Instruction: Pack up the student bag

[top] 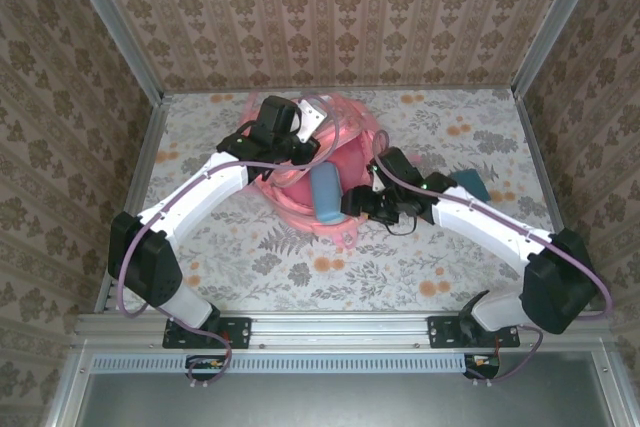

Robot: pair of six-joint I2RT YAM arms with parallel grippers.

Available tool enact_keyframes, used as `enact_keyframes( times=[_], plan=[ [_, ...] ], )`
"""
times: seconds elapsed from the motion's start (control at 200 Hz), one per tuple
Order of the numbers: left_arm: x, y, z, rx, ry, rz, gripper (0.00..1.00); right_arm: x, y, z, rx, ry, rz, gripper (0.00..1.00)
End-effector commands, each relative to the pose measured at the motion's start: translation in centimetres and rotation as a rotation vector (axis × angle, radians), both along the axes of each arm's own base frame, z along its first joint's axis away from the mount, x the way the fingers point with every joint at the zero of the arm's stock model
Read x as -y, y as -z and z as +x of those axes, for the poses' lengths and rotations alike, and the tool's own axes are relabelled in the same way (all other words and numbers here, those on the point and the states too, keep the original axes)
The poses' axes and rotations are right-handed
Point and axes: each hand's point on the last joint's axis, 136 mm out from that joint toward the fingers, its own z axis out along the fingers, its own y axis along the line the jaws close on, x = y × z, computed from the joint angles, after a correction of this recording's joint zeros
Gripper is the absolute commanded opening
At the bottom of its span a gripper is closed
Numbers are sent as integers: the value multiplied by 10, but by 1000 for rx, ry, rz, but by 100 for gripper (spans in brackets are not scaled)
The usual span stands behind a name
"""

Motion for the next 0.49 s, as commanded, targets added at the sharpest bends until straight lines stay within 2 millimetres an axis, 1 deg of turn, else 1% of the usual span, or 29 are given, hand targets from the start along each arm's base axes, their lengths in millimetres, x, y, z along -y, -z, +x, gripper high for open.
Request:
enact_keyframes(
  times=[0.0,0.09,0.155,0.25,0.305,0.32,0.365,0.415,0.49],
  plan=[
    [10,-49,10,110,-2,-137,0,-10,-11,-7,6,38,85,63],
    [11,-49,10,109,1,-136,0,-16,-6,-14,-11,20,90,63],
    [11,-49,10,109,0,-137,0,-22,-3,-14,-21,11,101,63],
    [11,-49,11,105,-4,-140,0,-37,-3,-12,-28,-5,150,61],
    [11,-51,10,105,-3,-143,0,-43,-7,-8,-19,-1,177,57],
    [11,-51,10,104,-4,-145,0,-44,1,-6,-34,4,167,56],
    [11,-51,9,103,-2,-145,0,-47,3,-1,-28,16,168,52],
    [11,-51,9,101,-2,-147,0,-47,4,7,-13,34,158,49],
    [11,-52,8,97,1,-149,0,-42,10,19,0,71,122,45]
  ],
)
